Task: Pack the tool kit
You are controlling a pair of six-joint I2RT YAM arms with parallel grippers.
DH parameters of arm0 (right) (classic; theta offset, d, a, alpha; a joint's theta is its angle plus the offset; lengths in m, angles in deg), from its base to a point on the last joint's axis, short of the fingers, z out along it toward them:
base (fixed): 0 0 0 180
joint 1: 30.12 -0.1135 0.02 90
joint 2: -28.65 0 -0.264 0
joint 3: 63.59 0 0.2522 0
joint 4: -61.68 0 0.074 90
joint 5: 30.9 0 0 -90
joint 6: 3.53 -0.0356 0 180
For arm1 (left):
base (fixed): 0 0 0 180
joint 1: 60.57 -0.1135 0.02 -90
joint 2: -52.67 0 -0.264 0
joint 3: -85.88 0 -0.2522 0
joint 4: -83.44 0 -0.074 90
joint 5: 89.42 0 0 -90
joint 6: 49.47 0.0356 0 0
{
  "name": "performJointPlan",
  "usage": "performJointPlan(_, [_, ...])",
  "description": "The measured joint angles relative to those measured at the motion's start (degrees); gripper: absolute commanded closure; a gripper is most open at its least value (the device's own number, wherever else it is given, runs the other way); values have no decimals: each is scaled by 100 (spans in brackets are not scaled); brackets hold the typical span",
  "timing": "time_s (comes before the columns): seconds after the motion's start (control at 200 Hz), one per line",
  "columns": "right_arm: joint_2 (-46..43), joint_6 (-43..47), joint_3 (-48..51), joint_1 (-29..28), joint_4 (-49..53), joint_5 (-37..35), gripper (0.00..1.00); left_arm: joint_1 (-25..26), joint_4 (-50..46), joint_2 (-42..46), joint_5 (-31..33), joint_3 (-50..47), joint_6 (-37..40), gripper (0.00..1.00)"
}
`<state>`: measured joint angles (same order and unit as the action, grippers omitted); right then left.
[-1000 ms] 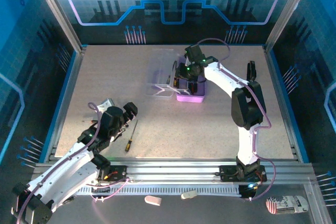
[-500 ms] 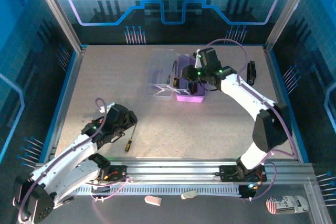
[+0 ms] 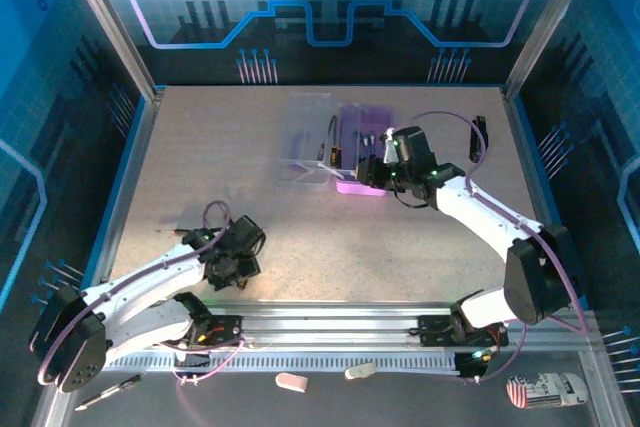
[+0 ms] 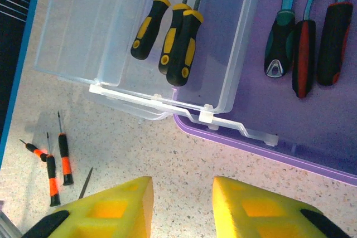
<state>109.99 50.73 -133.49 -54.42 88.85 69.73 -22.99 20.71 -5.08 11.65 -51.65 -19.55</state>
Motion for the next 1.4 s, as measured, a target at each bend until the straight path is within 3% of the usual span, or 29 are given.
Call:
performJointPlan(0.345, [-35, 42, 455, 411, -282, 341, 67, 138, 223, -422, -293, -114, 214, 51])
performJointPlan(0.56, [-109, 42, 479, 446, -321, 385, 67, 208, 323, -1023, -297, 146, 579, 72])
performJointPlan(0.855, [-293, 39, 590, 450, -503, 398, 67, 271, 695, -1346, -363, 476, 1276, 84])
performJointPlan(1.171, [-393, 44, 835, 450, -579, 378, 66, 426, 881, -1860, -481, 1292, 2026, 87])
performJointPlan(1.401, [-570, 87, 876, 496, -920, 424, 54, 470, 767, -1572, -356, 1969, 2522, 88])
